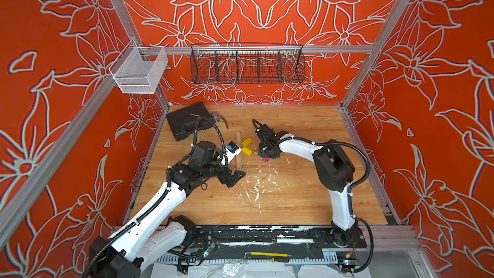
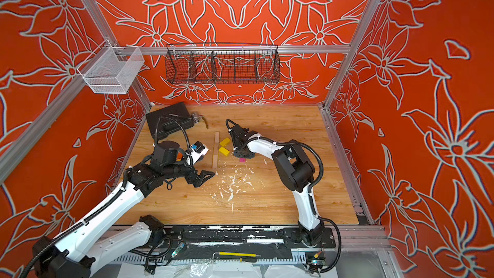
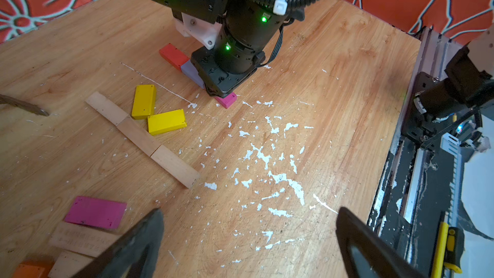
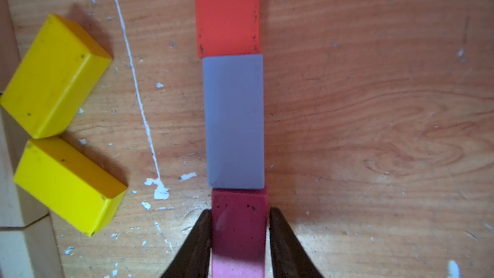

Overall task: Assemble the letter k with building blocks
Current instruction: Assemble the building block at the center of the board.

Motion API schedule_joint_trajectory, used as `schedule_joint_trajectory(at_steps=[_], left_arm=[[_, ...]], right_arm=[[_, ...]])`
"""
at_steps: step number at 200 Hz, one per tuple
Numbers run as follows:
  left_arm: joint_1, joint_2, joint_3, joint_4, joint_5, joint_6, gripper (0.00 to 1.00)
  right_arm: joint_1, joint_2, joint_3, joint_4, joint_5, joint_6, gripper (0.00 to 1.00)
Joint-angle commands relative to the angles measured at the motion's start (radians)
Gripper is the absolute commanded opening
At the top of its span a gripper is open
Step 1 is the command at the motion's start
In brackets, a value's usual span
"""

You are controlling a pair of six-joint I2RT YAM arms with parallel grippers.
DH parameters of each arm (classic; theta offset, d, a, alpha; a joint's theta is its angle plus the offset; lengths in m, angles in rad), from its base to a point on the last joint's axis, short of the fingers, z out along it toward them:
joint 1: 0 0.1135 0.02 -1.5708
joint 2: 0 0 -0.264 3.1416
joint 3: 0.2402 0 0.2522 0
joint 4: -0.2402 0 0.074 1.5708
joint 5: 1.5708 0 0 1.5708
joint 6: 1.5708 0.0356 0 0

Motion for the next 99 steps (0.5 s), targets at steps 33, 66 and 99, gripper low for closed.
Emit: schedule_joint_trajectory(at_steps=[33,66,99], left_arm=[[0.012,0.005,0.019,0.012,0.020,-0.001,0.98],[0.013,0.006,0.019,0.012,0.021,-0.002,0.98],[0.014,0.005,0.019,0.012,0.022,-0.002,0.98]], right_arm=[[-0.004,0.016,0.011,-0.012,0.022,0.005,0.37],[-0.004,0.017,0.011,-0.011,0.024,0.002,0.35],[-0.004,0.017,0.012,-0.007,0.025,0.001,0.34]])
